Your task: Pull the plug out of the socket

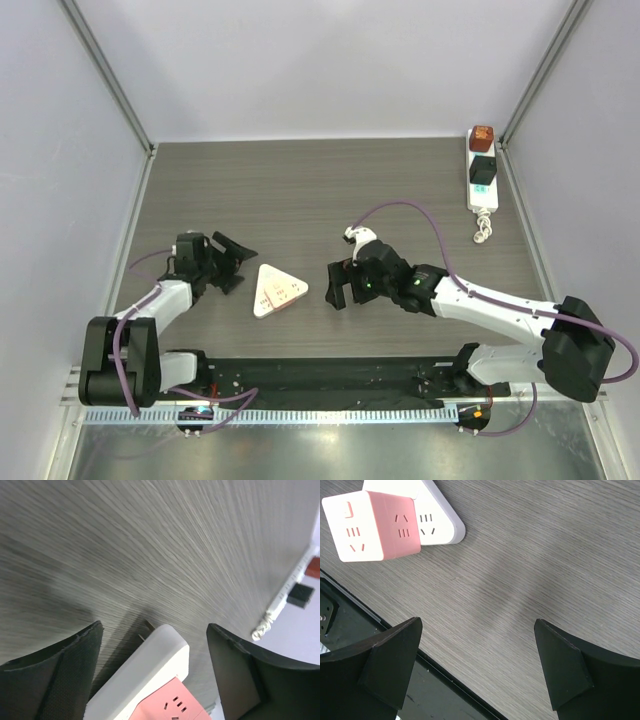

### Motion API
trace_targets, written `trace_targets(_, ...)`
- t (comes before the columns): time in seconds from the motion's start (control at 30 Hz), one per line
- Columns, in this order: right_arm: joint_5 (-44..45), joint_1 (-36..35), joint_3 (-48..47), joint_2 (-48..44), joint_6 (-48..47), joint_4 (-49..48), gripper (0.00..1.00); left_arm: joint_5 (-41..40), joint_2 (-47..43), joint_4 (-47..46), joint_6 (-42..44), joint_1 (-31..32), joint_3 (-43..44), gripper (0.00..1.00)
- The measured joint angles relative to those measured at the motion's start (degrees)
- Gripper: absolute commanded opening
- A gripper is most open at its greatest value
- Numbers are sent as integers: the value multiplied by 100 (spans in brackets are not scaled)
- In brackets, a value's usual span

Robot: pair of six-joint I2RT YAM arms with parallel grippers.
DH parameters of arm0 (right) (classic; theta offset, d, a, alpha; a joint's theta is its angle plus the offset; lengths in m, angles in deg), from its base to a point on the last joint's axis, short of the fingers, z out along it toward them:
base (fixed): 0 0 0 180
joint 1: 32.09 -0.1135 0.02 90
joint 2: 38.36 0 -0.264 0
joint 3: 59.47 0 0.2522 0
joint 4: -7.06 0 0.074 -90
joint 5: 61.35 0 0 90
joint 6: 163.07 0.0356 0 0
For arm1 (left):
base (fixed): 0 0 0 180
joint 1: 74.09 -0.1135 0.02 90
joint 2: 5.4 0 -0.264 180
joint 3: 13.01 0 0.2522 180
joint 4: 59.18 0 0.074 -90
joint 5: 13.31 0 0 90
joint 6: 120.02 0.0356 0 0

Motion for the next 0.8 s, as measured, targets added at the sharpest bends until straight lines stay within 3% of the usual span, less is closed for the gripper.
trace_targets(0.37, -144, 0, 0, 0, -24, 2, 100, 706, -328, -2076, 46, -17, -1307, 88)
trace_targets(0.57, -286, 0, 20, 0, -24, 0, 100, 955, -271, -2828, -61, -17, -1718, 75)
trace_targets(0.8, -358, 0, 20, 7, -20, -20, 100, 1102, -103, -3407, -229, 173, -1967, 73)
